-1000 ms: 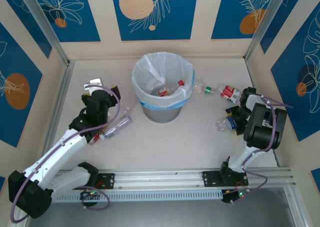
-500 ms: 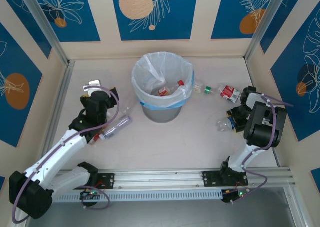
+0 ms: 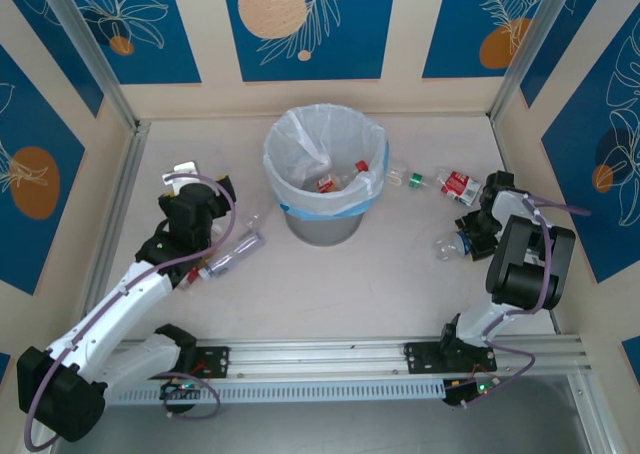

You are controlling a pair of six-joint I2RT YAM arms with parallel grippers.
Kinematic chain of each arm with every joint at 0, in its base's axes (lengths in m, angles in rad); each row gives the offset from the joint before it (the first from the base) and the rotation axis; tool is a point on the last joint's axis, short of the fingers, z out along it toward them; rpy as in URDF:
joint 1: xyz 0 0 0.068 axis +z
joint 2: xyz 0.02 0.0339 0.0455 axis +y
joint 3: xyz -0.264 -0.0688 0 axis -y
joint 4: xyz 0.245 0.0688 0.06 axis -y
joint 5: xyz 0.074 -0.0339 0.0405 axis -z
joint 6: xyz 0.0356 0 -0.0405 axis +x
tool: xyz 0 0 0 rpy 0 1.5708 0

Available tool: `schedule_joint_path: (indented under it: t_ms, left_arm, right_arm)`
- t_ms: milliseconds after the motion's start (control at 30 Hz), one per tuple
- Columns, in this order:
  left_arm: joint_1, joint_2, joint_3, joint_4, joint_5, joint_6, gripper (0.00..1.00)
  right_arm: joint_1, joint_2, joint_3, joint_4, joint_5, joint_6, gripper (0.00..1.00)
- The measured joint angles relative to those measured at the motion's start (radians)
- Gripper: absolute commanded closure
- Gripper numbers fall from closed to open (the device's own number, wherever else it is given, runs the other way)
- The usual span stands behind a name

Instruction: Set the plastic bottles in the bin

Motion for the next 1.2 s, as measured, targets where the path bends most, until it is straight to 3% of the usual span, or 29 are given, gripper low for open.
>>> schedule_joint_path:
  t_ms: [300, 733, 1200]
  left_arm:
    - [0.005, 0.0, 0.0, 0.0, 0.02, -0.018, 0.01]
    - [0.015, 0.006, 0.0, 0.001, 0.075, -0.048, 0.01]
    - [0.022, 0.031, 0.006, 0.0, 0.137, -0.081, 0.01]
  right_arm:
    - [0.047, -0.127, -0.02, 0.0, 0.025, -0.011, 1.0]
    - [0.258, -0.413, -0.026, 0.054, 0.079, -0.129, 1.0]
    - [0.441, -0.584, -0.045, 0.208, 0.099, -0.333, 1.0]
